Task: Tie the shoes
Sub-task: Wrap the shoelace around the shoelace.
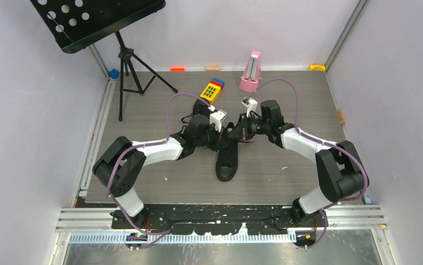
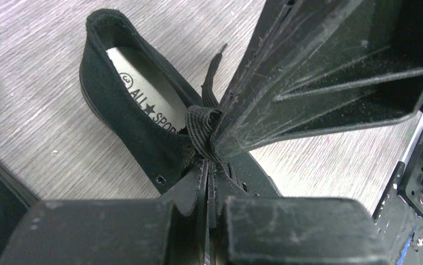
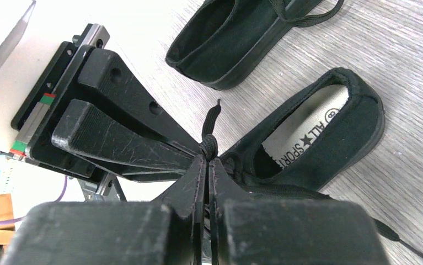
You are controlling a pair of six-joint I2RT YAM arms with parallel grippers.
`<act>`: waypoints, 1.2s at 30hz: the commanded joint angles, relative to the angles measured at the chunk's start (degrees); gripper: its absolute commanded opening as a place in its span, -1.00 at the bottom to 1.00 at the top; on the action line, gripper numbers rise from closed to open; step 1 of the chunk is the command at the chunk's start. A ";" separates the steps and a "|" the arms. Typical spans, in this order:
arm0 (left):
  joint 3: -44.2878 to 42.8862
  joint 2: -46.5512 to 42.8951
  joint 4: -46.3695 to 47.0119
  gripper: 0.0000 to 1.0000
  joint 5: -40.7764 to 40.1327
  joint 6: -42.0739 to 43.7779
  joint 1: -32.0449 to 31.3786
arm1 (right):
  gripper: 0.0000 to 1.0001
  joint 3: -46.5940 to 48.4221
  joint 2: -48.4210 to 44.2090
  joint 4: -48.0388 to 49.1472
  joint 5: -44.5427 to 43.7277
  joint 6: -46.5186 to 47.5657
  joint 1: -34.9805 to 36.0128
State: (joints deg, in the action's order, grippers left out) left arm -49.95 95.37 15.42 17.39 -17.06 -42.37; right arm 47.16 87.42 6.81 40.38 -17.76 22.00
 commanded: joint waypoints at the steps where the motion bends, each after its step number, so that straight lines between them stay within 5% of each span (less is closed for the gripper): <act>1: -2.51 0.74 4.80 -0.98 -1.90 -0.27 -0.17 | -1.00 1.84 0.13 2.03 1.37 -0.26 -0.20; 18: 0.36 0.64 13.00 -0.63 -0.53 -0.25 -0.19 | -1.00 1.25 0.11 3.25 1.04 -1.59 -0.61; 36: 0.73 4.31 17.55 -0.58 0.25 -3.54 -0.08 | -1.00 -1.76 2.70 11.47 0.38 -12.53 -2.01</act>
State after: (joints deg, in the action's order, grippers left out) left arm -49.23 100.31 29.12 18.00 -19.22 -42.37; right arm 46.11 90.06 14.17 40.45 -27.22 20.60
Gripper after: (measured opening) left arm 0.237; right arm 0.073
